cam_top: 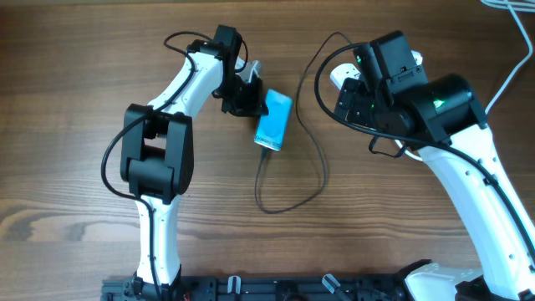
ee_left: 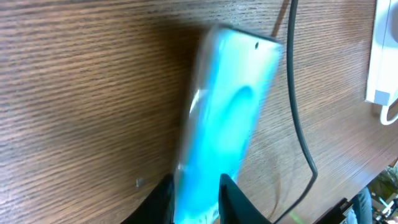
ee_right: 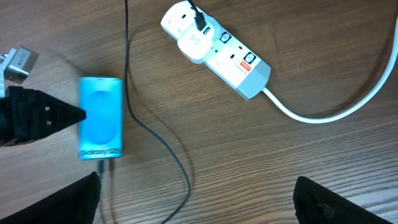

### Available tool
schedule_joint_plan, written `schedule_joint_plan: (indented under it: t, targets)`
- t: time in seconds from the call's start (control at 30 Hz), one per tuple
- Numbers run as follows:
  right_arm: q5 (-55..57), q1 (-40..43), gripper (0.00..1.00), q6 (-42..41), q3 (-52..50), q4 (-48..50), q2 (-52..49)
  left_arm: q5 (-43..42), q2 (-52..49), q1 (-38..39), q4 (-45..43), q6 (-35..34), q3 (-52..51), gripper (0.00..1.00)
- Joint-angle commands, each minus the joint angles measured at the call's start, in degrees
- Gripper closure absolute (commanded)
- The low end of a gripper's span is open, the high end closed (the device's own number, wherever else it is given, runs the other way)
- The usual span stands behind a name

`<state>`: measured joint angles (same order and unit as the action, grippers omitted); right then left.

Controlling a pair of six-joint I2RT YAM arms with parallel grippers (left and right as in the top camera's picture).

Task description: Plug charger to phone and switch on socket

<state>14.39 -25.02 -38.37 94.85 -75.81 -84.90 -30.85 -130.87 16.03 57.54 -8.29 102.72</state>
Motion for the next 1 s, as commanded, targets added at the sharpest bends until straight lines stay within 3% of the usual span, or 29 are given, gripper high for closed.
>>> schedule_joint_plan:
  t: [0.0, 0.13, 0.23, 0.43, 0.47, 0.5, 0.6, 0.73, 0.83, 0.97]
  targets:
    - [-0.92, 0.24, 0.00, -0.66, -0.48, 0.11, -0.02, 0.79, -0.35, 0.37, 0.57, -0.02, 0.26, 0.77]
    - [-0.90, 0.24, 0.00, -0.63, -0.48, -0.55, -0.02, 0.98, -0.35, 0.35, 1.01, 0.13, 0.26, 0.74]
    - [-0.33, 0.79, 0.00, -0.63, -0.48, -0.13, -0.24, 0.94, 0.04, 0.09, 1.84, 0.11, 0.28, 0.65]
    - [-0.28, 13.75, 0.00, 5.29, -0.48, 4.24, -6.80, 0.98, 9.11, -3.82, 8.57, 1.01, 5.14, 0.60]
    - [-0.22, 15.93, 0.00, 5.99, -0.48, 5.03, -8.37, 0.98, 11.54, -4.63, 8.74, 1.01, 5.53, 0.44]
    - [-0.24, 17.90, 0.00, 6.95, -0.48, 6.08, -9.79, 0.98, 14.21, -5.55, 8.70, 0.98, 5.62, 0.00]
    - [-0.20, 21.90, 0.00, 6.95, -0.48, 9.92, -12.81, 2.75, 19.87, -8.00, 7.06, 1.01, 5.62, 0.00]
    - [1.79, 25.55, 0.00, 10.34, -0.48, 15.67, -16.57, 15.63, 22.73, -10.86, 6.36, 0.98, 5.62, 0.00]
    - [-6.64, 25.90, 0.00, 20.79, -0.48, 20.96, -20.39, 16.83, 22.49, -11.82, 6.36, 0.98, 5.62, 0.00]
    - [-10.45, 25.90, 0.00, 21.70, -0.48, 22.77, -26.56, 16.81, 22.49, -11.80, 6.36, 0.98, 5.62, 0.00]
